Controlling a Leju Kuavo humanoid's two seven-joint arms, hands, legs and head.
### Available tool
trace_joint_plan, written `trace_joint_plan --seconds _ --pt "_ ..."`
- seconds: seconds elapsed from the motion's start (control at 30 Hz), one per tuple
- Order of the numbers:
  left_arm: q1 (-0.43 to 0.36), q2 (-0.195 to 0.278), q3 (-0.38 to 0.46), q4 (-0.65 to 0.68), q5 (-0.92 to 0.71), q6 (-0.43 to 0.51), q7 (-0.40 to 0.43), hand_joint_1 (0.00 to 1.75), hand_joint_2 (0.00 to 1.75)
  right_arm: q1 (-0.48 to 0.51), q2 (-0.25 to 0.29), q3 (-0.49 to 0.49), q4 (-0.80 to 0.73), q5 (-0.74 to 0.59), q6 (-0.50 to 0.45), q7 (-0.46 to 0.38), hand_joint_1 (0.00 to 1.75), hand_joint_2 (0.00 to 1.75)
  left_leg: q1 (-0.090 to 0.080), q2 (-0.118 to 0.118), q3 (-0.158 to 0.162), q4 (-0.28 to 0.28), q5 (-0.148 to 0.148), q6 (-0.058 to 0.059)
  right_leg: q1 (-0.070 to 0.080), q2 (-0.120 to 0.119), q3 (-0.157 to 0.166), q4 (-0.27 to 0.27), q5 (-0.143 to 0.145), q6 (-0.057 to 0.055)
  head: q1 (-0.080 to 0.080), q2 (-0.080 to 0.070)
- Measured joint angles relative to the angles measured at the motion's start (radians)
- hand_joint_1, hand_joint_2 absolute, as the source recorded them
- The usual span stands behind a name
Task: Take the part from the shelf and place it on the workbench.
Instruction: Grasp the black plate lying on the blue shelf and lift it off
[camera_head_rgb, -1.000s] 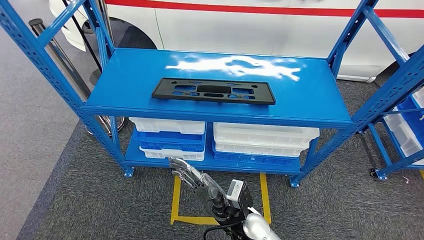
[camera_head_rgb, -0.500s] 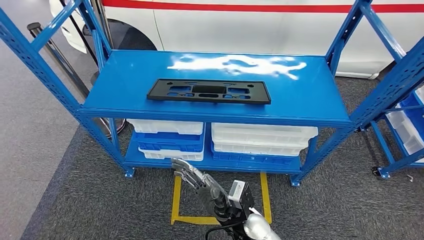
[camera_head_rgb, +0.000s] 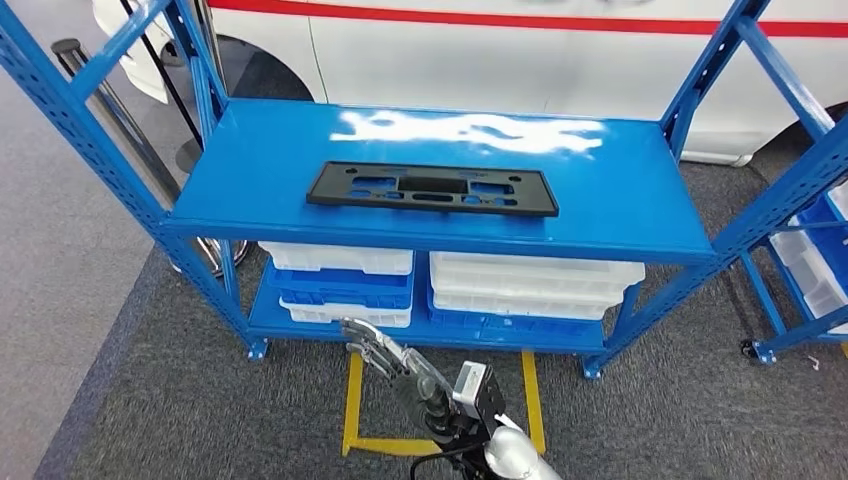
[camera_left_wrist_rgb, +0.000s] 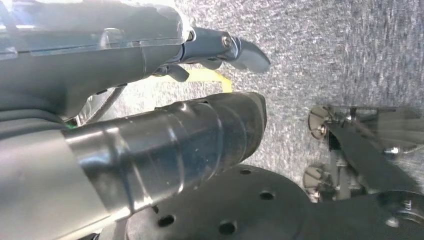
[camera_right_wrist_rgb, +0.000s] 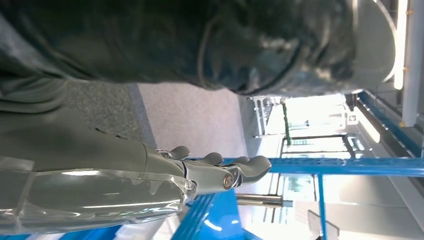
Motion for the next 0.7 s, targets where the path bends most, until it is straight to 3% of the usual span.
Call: trace_joint_plan --seconds 0.1,0.13,0.17,0.23,0.27,0.3,0.37,0.47,0.53,0.6,0.63,0.67,0.7 --pt "-0.001 0.000 0.000 0.000 0.000 0.000 -0.001 0.00 0.00 0.000 -0.001 0.000 0.002 0.000 0.000 0.000 0.00 0.00 -0.003 0.000 0.008 0.000 -0.009 0.010 -0.001 -0.001 -0.106 0.176 -0.073 0.008 0.000 0.000" --pt "0.000 0.000 0.000 0.000 0.000 0.000 -0.001 0.00 0.00 0.001 -0.001 0.000 0.002 0.000 0.000 0.000 0.00 0.00 -0.005 0.000 0.012 0.000 -0.013 0.011 -0.001 -0.001 -0.130 0.204 -0.075 0.007 0.000 0.000" --pt "0.001 0.000 0.000 0.000 0.000 0.000 -0.001 0.00 0.00 0.002 -0.001 0.000 0.003 0.000 0.000 0.000 0.00 0.00 -0.006 -0.001 0.017 0.000 -0.017 0.010 -0.001 -0.001 -0.137 0.198 -0.056 0.004 0.000 0.000" --pt "0.001 0.000 0.000 0.000 0.000 0.000 -0.001 0.00 0.00 0.001 -0.001 0.000 0.003 0.000 0.000 0.000 0.00 0.00 -0.009 -0.002 0.034 -0.001 -0.028 0.008 0.003 -0.001 -0.100 0.086 0.028 -0.009 0.000 0.000" --pt "0.001 -0.001 0.000 0.000 0.000 0.000 -0.001 0.00 0.00 0.001 -0.001 0.000 0.003 0.001 0.000 0.000 0.00 0.00 -0.010 -0.002 0.042 -0.001 -0.034 0.005 0.008 -0.002 -0.075 0.023 0.059 -0.017 0.000 0.000" --pt "0.001 -0.002 -0.001 0.000 0.000 0.000 -0.001 0.00 0.00 0.000 -0.001 0.000 0.003 0.001 -0.001 0.000 0.00 0.00 -0.010 -0.002 0.046 -0.003 -0.039 0.001 0.014 -0.002 -0.056 -0.026 0.072 -0.025 0.001 0.000" --pt "0.000 -0.005 -0.001 0.000 0.000 0.000 -0.001 0.00 0.00 0.000 -0.001 0.000 0.003 0.001 -0.001 0.000 0.00 0.00 -0.011 -0.002 0.053 -0.002 -0.043 -0.010 0.022 -0.003 -0.043 -0.062 0.069 -0.037 0.002 0.000" --pt "-0.001 -0.005 -0.003 0.000 0.000 0.000 -0.001 0.00 0.00 -0.001 0.000 0.000 0.003 0.002 -0.002 0.000 0.00 0.00 -0.011 0.000 0.058 0.026 -0.056 -0.024 0.015 0.000 -0.015 -0.080 0.072 -0.048 0.001 0.000" --pt "-0.003 -0.005 -0.004 0.000 0.000 -0.001 -0.002 0.00 0.00 -0.004 0.001 0.001 0.002 0.003 -0.001 -0.001 0.00 0.00 -0.008 0.000 0.016 0.108 -0.096 -0.031 0.010 -0.002 0.006 -0.087 0.066 -0.054 -0.001 0.000" --pt "-0.003 -0.005 -0.005 0.000 0.000 -0.004 -0.003 0.00 0.00 -0.006 0.001 0.001 0.004 0.004 -0.001 -0.001 0.00 0.00 -0.005 0.000 -0.060 0.224 -0.139 -0.042 0.008 -0.003 0.016 -0.088 0.055 -0.059 -0.002 0.000" --pt "-0.002 -0.005 -0.006 0.000 0.000 -0.005 -0.003 0.00 0.00 -0.006 0.001 0.002 0.004 0.006 -0.001 -0.001 0.00 0.00 -0.003 0.000 -0.091 0.259 -0.143 -0.046 0.008 -0.002 0.023 -0.087 0.048 -0.058 -0.002 0.000" --pt "-0.001 -0.005 -0.006 0.000 0.000 -0.007 -0.003 0.00 0.00 -0.006 0.001 0.002 0.005 0.007 -0.001 -0.001 0.00 0.00 -0.001 0.000 -0.106 0.259 -0.126 -0.049 0.008 0.000 0.030 -0.087 0.041 -0.056 -0.002 0.000" --pt "0.001 -0.005 -0.006 0.000 0.001 -0.008 -0.004 0.00 0.00 -0.006 0.001 0.002 0.006 0.009 0.000 -0.001 0.00 0.00 0.001 0.000 -0.106 0.227 -0.090 -0.051 0.007 0.002 0.040 -0.085 0.033 -0.054 -0.002 0.000"
